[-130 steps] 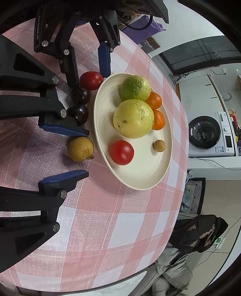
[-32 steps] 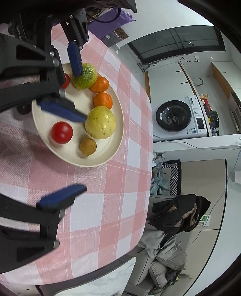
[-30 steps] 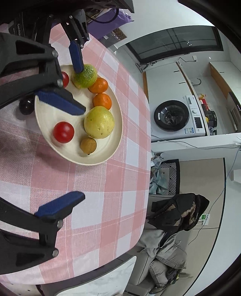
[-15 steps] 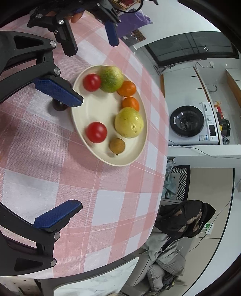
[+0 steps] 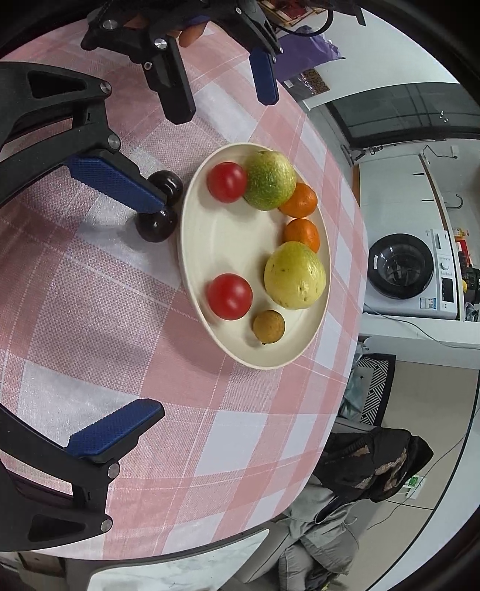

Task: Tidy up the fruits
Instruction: 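Move both tools toward the two dark purple plums beside the plate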

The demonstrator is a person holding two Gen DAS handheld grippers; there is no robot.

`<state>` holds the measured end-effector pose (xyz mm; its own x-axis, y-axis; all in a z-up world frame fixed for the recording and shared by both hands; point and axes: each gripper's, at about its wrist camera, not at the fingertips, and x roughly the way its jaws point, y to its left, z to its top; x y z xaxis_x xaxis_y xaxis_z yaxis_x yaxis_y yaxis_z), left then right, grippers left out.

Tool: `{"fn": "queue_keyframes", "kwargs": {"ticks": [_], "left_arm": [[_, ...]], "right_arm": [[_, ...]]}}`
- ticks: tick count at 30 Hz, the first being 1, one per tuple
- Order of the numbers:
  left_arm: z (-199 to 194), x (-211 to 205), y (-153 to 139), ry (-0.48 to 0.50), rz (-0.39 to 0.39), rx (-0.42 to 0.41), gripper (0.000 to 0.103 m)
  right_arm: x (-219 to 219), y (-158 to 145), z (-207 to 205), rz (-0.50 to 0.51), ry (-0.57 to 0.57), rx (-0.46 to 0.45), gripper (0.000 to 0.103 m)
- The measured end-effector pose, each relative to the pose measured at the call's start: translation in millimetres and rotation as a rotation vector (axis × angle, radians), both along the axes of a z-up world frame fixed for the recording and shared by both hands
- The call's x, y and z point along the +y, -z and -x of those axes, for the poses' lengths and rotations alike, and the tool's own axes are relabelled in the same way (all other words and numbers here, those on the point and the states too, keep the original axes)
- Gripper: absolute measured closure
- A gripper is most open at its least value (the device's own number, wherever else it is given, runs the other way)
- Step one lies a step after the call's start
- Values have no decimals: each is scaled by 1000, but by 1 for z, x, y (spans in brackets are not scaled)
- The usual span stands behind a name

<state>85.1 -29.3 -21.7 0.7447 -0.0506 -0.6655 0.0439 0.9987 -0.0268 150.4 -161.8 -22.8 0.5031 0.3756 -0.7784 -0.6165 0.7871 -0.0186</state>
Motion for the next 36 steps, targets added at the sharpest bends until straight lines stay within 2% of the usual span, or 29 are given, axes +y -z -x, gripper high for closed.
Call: {"fn": "queue_keyframes", "kwargs": {"ticks": [11, 16, 24, 29, 31, 36], "left_arm": [[-3, 2, 2, -2, 0, 5, 0], [-5, 3, 3, -1, 2, 13, 0], [-5, 3, 4, -4, 6, 15, 0], [-5, 2, 4, 2, 1, 12, 0], [-5, 2, 4, 1, -4, 12, 0], [-6, 2, 5, 8, -2, 19, 0]], "right_arm": [[4, 2, 8, 15, -67, 25, 0], [12, 11, 7, 79, -57, 21, 0], [19, 14, -1, 82, -11, 34, 0], [19, 12, 0, 81, -20, 23, 2], [20, 11, 3, 76, -41, 19, 11], [20, 9, 8, 26, -129, 53, 47]]}}
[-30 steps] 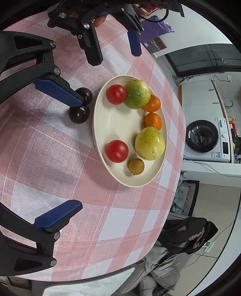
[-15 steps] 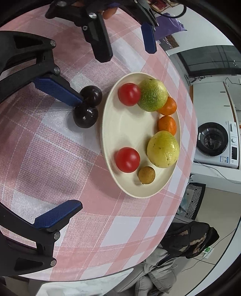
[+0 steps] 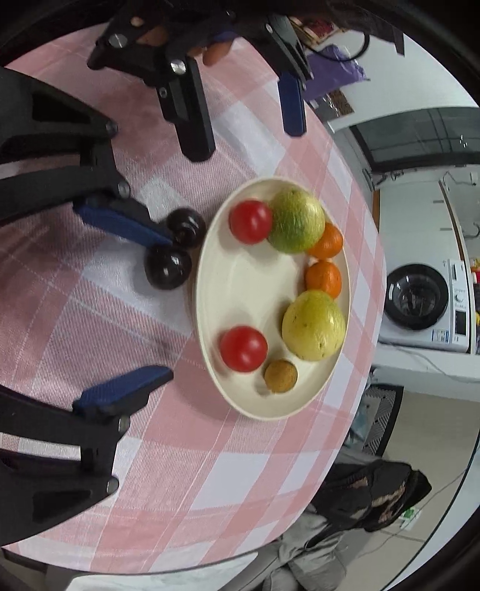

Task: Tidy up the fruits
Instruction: 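Move both tools toward the two dark purple plums beside the plate, then grasp one dark plum with the left tool while the right tool grasps the other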

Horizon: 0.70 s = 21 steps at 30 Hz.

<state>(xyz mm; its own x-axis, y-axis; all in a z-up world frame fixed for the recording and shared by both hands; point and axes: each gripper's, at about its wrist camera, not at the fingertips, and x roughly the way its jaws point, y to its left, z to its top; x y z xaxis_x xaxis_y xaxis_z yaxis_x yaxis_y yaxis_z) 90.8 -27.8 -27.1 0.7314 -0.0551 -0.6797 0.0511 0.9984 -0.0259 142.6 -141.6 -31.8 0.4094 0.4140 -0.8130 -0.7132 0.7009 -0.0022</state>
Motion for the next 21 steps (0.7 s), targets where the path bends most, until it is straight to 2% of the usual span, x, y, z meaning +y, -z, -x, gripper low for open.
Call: {"fn": "queue_keyframes", "kwargs": {"ticks": [4, 9, 14, 21], "left_arm": [[0, -2, 0, 7, -8, -2, 0], [1, -3, 0, 9, -4, 0, 0], [1, -3, 1, 13, 0, 5, 0], [1, -6, 3, 19, -3, 20, 0]], "right_arm": [[4, -1, 5, 1, -42, -14, 57], [1, 0, 6, -63, -66, 38, 72], [-1, 0, 3, -103, -72, 66, 78], [-10, -8, 7, -121, -66, 50, 78]]}}
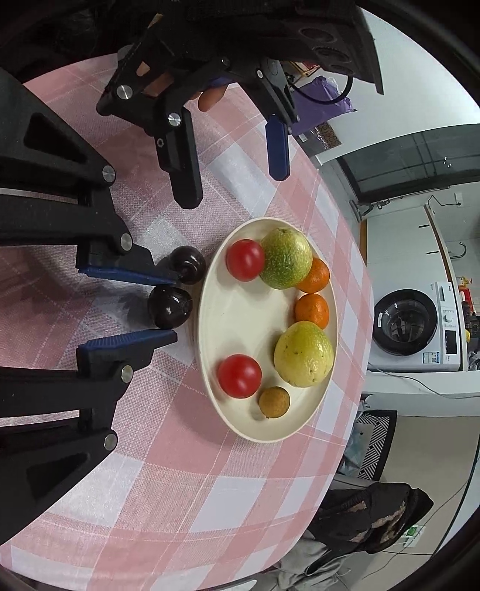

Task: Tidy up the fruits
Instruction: 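Grasp one dark plum with the left tool while the right tool grasps the other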

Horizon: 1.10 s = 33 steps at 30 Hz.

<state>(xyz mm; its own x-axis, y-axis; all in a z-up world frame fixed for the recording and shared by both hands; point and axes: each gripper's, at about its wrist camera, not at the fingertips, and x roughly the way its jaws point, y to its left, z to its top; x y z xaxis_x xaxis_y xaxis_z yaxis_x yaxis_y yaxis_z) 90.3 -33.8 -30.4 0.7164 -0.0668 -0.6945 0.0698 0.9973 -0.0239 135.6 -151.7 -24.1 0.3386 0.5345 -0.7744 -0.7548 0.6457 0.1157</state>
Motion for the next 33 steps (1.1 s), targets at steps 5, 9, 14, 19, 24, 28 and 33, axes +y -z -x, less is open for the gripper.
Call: {"fn": "queue_keyframes", "kwargs": {"ticks": [5, 9, 14, 19, 24, 28, 33], "left_arm": [[-5, -10, 6, 24, -8, 41, 0], [-7, -20, 11, 58, -26, 68, 0], [-14, -32, 20, 82, -34, 123, 13], [-17, -38, 24, 106, -36, 139, 27], [-18, -39, 25, 114, -32, 145, 30], [-19, -39, 25, 115, -17, 144, 38], [-24, -42, 24, 110, -2, 144, 41]], "right_arm": [[-8, -3, 1, -3, 22, -6, 78], [-10, 0, 1, 20, 20, -4, 78], [-7, 6, -1, 43, 18, 8, 77], [-4, 9, -2, 42, 22, 6, 74], [-3, 9, -1, 53, 16, -6, 72], [-3, 8, 2, 64, 6, -15, 77], [-13, -1, -3, 18, 41, -22, 77]]}}
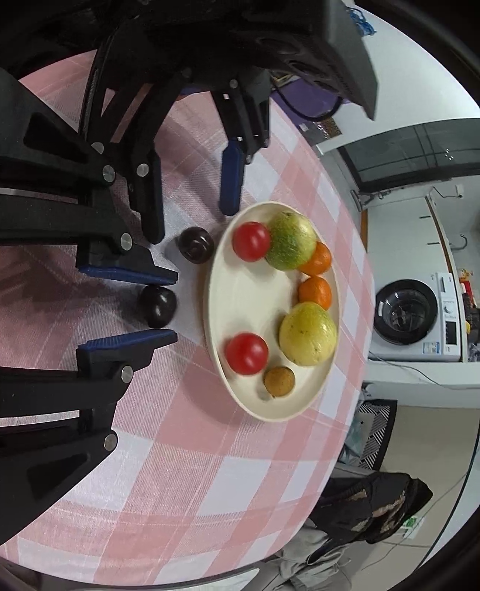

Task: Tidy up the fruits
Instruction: 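Grasp one dark plum with the left tool while the right tool grasps the other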

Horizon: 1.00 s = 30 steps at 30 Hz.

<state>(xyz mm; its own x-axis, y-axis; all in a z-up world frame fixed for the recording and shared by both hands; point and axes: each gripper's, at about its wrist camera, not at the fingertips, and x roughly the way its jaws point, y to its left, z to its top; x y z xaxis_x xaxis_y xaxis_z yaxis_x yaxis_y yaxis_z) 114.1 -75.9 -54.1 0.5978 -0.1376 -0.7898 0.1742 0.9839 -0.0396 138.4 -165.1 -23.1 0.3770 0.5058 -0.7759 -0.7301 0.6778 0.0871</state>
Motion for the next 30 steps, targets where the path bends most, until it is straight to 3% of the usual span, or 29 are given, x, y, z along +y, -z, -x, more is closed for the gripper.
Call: {"fn": "queue_keyframes", "kwargs": {"ticks": [9, 19, 24, 30], "left_arm": [[-6, -8, -1, -14, -1, -3, 46], [-2, -12, -2, 12, 19, -4, 60], [-3, -16, -2, 13, 7, -8, 60], [-4, -15, -2, 16, 16, -7, 60]], "right_arm": [[-5, -3, -5, -13, 25, 8, 77], [-3, 2, 2, 13, -19, 17, 77], [-2, 5, 8, 49, -53, 0, 70], [-6, 10, 9, 66, -52, -1, 70]]}}
